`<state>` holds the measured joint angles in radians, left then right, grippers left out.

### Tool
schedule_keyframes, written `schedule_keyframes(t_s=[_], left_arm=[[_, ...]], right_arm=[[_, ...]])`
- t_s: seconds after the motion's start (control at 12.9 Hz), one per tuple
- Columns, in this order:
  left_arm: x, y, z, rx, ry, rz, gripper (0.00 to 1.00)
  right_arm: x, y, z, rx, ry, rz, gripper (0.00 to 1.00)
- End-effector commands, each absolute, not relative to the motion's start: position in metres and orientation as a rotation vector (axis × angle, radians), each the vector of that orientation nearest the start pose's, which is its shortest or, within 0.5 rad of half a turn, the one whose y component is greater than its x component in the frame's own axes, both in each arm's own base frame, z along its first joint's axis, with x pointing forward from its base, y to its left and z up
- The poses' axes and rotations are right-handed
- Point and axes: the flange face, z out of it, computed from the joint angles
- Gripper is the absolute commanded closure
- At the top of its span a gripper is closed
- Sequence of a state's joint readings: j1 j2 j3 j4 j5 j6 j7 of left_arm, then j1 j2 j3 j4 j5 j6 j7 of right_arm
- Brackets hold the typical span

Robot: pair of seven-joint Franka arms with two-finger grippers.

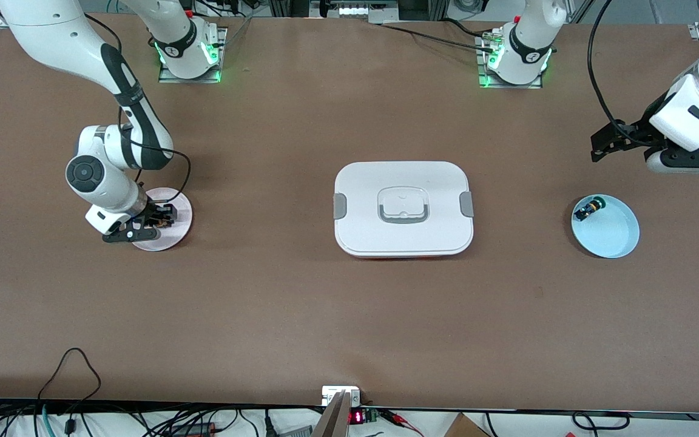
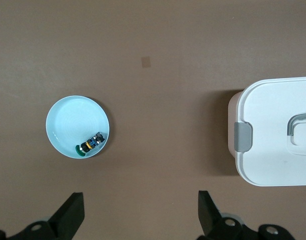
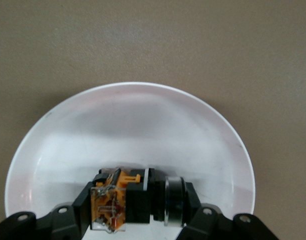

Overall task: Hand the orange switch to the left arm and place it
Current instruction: 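Lower the right gripper and close it on the orange switch, then lift the orange switch with the right gripper while the left gripper advances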

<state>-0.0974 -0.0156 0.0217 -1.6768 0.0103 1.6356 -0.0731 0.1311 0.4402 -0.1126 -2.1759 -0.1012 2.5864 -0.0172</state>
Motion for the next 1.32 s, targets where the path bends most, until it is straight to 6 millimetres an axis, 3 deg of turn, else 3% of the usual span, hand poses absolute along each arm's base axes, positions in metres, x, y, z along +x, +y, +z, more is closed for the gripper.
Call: schedule_keyframes(t_s=[0.0, 0.16, 0.39, 0.7, 1.09, 1.24], left_arm=[[0.552, -0.042, 0.594, -3.136, -0.007, 0.045, 0.0], [0.552, -0.041, 0.594, -3.136, -0.009, 0.045, 0.0], [0.552, -0.042, 0.594, -3.136, -0.009, 0.048, 0.0], [0.551, -0.04, 0.594, -3.137, -0.014, 0.06, 0.0], [0.55, -0.043, 0.6, -3.14, -0.012, 0.072, 0.0], [0.549, -0.043, 0.599, -3.146, -0.024, 0.093, 0.0]], right_arm=[[0.56, 0.024, 0.203, -3.215, -0.245, -0.006, 0.84], [0.564, 0.038, 0.22, -3.19, -0.239, -0.056, 0.85], [0.571, 0.042, 0.251, -3.179, -0.226, -0.056, 0.85], [0.583, 0.055, 0.316, -3.148, -0.332, -0.039, 0.85], [0.591, 0.077, 0.374, -2.904, -0.696, -0.173, 0.86], [0.596, 0.102, 0.405, -2.779, -0.83, -0.259, 0.86]])
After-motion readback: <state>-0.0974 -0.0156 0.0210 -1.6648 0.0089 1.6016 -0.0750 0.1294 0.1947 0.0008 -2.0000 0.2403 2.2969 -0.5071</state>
